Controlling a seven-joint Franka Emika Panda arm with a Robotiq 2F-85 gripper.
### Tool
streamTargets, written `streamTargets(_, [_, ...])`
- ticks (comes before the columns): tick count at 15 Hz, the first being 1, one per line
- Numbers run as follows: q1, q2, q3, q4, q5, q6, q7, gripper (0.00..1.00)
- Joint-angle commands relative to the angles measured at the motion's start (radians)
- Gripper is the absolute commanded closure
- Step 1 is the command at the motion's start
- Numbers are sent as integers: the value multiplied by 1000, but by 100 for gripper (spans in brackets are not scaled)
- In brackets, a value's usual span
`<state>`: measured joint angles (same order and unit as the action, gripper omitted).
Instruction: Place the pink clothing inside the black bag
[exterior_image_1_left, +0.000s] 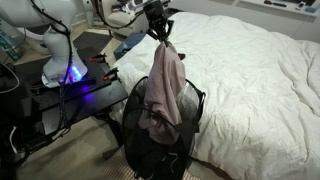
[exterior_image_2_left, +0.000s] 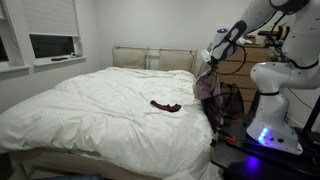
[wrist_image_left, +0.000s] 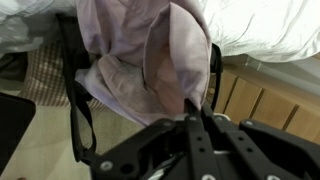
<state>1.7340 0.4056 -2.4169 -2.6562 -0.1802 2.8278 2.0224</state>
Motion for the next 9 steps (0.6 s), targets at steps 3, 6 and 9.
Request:
streamTargets(3, [28, 116, -13, -26, 254, -78, -191, 94])
streamTargets(6, [57, 160, -35, -43, 261, -97, -190, 94])
streamTargets(9, [58, 163, -35, -49, 261, -97, -190, 94])
